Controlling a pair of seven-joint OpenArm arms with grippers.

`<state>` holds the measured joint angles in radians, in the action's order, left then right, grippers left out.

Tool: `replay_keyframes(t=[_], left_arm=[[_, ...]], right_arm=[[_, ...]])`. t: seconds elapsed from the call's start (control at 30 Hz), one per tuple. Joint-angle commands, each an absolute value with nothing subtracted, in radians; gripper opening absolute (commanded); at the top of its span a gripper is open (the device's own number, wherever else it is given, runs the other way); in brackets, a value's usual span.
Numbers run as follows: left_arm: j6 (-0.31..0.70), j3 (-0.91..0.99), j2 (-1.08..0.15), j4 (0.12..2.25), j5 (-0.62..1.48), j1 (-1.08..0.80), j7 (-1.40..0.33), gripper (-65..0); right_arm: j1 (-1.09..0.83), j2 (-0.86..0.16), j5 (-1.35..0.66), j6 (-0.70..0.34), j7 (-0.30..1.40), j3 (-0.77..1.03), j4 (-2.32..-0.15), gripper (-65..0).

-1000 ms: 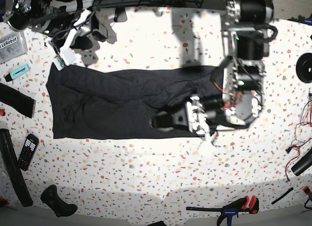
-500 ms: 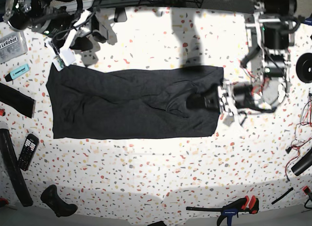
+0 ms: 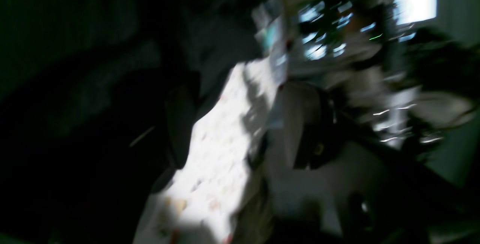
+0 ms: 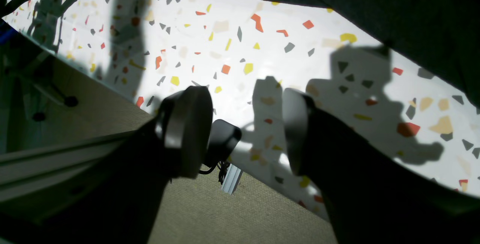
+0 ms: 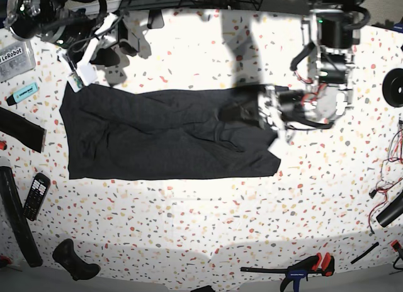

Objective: Fold the T-shirt properly
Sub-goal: 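Drag the folded end with the left gripper further along the strip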

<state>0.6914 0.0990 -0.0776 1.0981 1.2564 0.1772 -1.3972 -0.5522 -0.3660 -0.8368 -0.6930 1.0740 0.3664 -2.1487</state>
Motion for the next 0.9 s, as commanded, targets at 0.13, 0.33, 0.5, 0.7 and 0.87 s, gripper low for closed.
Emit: replay_keyframes(t=[0.13,0.33,0.5,0.7,0.87], left_arm=[[0.698,0.102,-0.072,1.114,1.202,0.186,-1.348,-30.1],[0.698,0.101,0.001,1.114,1.441,0.156,-1.396,-30.0],[0.698,0.054,0.019,1.115,1.484,0.159,-1.396,-30.0],[0.698,0.040,-0.017,1.117,1.484,0.216,-1.396,-30.0],[0.698,0.040,-0.107,1.149,1.484,0.282,-1.396,-30.1]], right_arm=[[-0.545,-0.377,-0.849,-0.698,1.054,0.373,-2.167,-32.1],[-0.543,-0.377,-0.849,-0.698,1.051,0.373,-2.167,-32.1],[-0.543,-0.377,-0.849,-0.698,1.051,0.373,-2.167,-32.1],[-0.543,-0.377,-0.849,-0.698,1.051,0.373,-2.167,-32.1],[-0.543,-0.377,-0.849,-0.698,1.045,0.373,-2.167,-32.1]])
